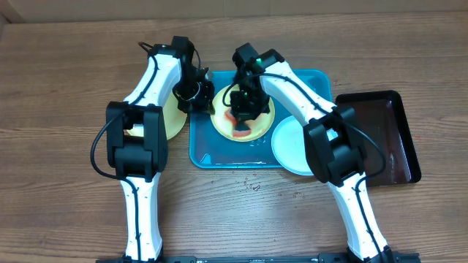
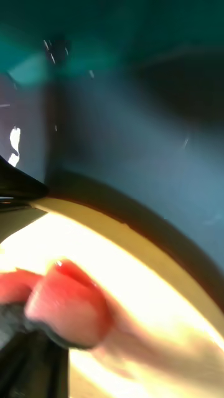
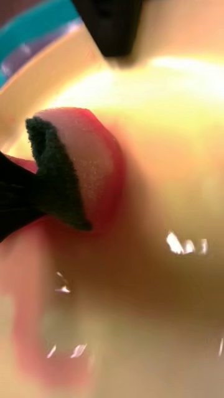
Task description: Clean dirty plates on tray and stack at the side
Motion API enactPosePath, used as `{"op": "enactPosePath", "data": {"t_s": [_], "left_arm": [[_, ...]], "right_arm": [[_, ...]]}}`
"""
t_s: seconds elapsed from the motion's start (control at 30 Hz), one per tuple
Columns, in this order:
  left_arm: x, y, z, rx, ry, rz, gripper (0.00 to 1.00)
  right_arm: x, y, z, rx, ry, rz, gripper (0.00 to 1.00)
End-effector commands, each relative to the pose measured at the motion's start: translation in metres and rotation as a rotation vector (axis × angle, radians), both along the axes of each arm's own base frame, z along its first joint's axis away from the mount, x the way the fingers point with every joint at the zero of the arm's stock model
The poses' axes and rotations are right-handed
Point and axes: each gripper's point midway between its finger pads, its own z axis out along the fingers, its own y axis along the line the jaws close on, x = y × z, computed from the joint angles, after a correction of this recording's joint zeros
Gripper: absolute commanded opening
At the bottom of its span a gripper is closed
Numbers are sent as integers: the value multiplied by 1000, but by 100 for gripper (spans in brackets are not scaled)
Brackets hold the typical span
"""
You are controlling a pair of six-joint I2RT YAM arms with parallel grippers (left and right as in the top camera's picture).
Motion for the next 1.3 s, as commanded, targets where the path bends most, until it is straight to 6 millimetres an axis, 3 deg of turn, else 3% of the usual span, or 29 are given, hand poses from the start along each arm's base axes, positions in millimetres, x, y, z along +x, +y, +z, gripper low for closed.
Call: {"op": "enactPosePath", "data": {"t_s": [0.0, 0.2, 0.47, 0.6, 0.67, 0.73, 0.87, 0.93, 1.17, 1.27], "left_arm": [[-1, 9, -11, 19, 14, 1, 4], [-2, 12, -12, 34, 15, -2, 4], [-2, 12, -12, 37, 14, -3, 4], [-2, 12, -12, 37, 15, -3, 4], [-2, 12, -12, 37, 14, -3, 4], [-1, 12, -12, 37, 12, -3, 4], [-1, 12, -12, 36, 10, -2, 4], [-1, 12, -12, 36, 11, -2, 4], [-1, 11, -12, 39, 23, 23, 4], [-1, 9, -12, 46, 46, 75, 10]], "right_arm": [[24, -62, -16, -263, -93, -24, 4], [57, -89, -13, -401, -244, -56, 4], [89, -105, -3, -508, -401, -123, 4], [94, -101, -2, -489, -423, -131, 4], [93, -92, -5, -438, -406, -126, 4], [86, -70, -9, -321, -362, -104, 4], [66, -2, -6, 39, -237, -55, 4], [58, 20, -1, 144, -201, -37, 4], [38, 27, -3, 135, -127, -55, 4], [36, 23, -4, 126, -111, -59, 4]]}}
